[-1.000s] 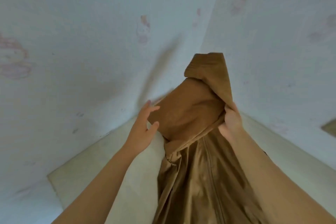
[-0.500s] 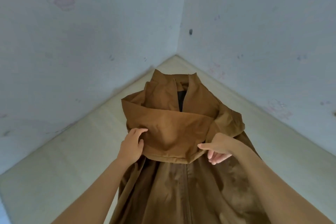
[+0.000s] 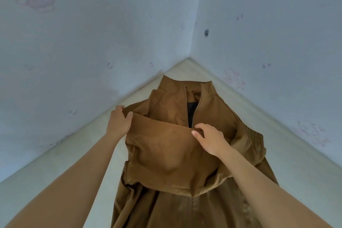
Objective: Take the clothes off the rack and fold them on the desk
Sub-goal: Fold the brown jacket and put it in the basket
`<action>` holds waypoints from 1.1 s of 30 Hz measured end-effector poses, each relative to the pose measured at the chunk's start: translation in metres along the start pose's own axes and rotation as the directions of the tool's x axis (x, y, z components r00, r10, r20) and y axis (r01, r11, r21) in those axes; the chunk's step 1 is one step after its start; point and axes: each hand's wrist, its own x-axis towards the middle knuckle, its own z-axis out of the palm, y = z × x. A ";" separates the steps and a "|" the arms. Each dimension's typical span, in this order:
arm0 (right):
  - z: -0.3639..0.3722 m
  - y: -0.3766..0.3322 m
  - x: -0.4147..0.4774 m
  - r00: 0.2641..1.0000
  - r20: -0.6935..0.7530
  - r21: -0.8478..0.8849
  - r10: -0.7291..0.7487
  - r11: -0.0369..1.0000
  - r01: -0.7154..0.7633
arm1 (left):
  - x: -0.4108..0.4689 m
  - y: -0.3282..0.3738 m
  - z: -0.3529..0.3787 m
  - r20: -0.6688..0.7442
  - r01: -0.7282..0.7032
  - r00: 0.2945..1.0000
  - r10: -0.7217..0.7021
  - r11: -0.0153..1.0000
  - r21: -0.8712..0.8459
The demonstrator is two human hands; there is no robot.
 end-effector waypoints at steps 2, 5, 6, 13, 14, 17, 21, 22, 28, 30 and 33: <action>-0.006 -0.008 0.015 0.999 -0.044 0.163 -0.030 0.986 0.037 | 0.017 0.009 0.001 0.090 0.134 0.987 -0.132 0.991 -0.008; -0.020 -0.027 0.058 0.998 -0.057 0.349 0.027 0.937 -0.006 | 0.041 0.013 0.006 0.135 0.176 0.976 -0.172 0.984 -0.015; -0.024 -0.035 0.071 0.997 -0.041 0.410 0.061 0.911 -0.039 | 0.047 0.013 0.008 0.132 0.171 0.977 -0.168 0.985 -0.012; -0.033 -0.054 0.145 0.944 -0.096 0.720 0.317 0.676 -0.154 | 0.076 0.028 0.010 0.280 0.192 0.953 -0.116 0.946 -0.262; -0.037 -0.048 0.151 0.916 -0.215 0.698 0.339 0.709 -0.099 | 0.080 0.029 0.011 0.244 0.205 0.962 -0.120 0.911 -0.358; -0.042 -0.028 0.169 0.810 -0.380 0.656 0.447 0.748 -0.105 | 0.087 0.032 0.024 0.012 0.167 0.983 -0.186 0.853 -0.495; -0.035 -0.018 0.188 0.910 -0.190 0.553 0.369 0.806 -0.211 | 0.093 0.033 0.045 -0.164 0.127 0.969 -0.185 0.942 -0.311; -0.034 -0.018 0.187 0.926 -0.182 0.541 0.331 0.820 -0.187 | 0.096 0.031 0.046 -0.141 0.126 0.974 -0.175 0.945 -0.301; -0.013 -0.026 0.126 0.842 -0.532 0.044 -0.092 0.990 0.135 | 0.092 0.023 0.046 0.109 0.155 0.987 -0.121 0.902 -0.403; -0.002 -0.022 0.104 0.896 -0.416 -0.109 -0.153 0.987 0.118 | 0.086 0.018 0.041 0.087 0.107 0.993 -0.079 0.912 -0.395; 0.001 -0.012 0.080 0.995 -0.089 -0.104 -0.041 0.994 0.032 | 0.081 0.014 0.032 0.076 -0.069 0.992 0.100 0.940 -0.334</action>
